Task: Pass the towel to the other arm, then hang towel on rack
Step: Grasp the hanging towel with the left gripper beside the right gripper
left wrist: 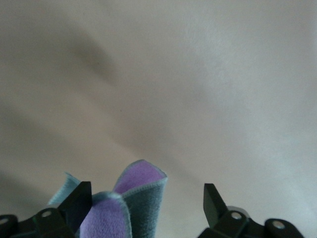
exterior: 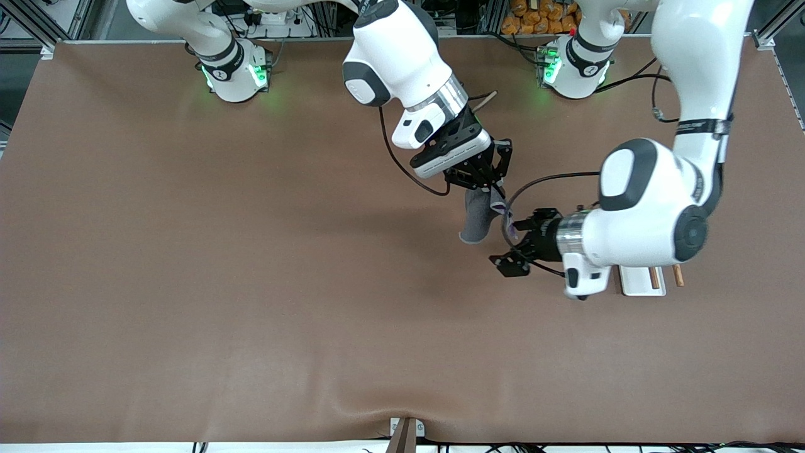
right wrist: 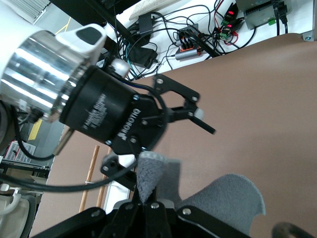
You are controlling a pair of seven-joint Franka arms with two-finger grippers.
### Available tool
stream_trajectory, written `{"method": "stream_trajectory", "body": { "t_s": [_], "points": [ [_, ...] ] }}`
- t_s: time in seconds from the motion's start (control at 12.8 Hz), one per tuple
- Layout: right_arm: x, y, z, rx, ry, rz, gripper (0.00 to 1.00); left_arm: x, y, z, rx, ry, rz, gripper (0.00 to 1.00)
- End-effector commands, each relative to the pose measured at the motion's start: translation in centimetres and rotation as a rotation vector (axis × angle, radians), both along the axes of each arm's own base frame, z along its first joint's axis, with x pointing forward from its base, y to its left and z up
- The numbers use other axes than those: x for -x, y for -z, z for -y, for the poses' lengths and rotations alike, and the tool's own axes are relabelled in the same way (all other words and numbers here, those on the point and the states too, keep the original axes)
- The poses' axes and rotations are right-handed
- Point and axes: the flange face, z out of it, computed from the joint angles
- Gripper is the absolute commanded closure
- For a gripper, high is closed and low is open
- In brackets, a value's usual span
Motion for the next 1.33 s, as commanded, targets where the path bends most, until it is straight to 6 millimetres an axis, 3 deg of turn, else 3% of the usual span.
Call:
{"method": "stream_trajectory", "body": {
  "t_s": [0.0,0.31,0.94,1.17,1.25],
  "points": [
    [0.0,-0.2,-0.6,-0.024,0.012,-0.003,1.0,0.3,-0.7,-0.5,-0.006,-0.002,-0.043,0.02],
    [0.0,-0.1,-0.6,-0.022,0.011,-0.003,1.0,1.0,-0.8,-1.4,-0.02,0.028,-0.109,0.11],
    [-0.2,0.0,-0.5,-0.02,0.013,-0.002,1.0,1.6,-1.4,-1.8,-0.015,0.041,-0.148,0.66],
    [-0.2,0.0,-0.5,-0.019,0.013,-0.002,1.0,1.6,-1.7,-1.7,-0.011,0.049,-0.141,0.95],
    [-0.2,0.0,-0.5,-0.02,0.014,-0.004,1.0,1.6,-1.9,-1.8,-0.012,0.051,-0.137,1.0]
  ]
}}
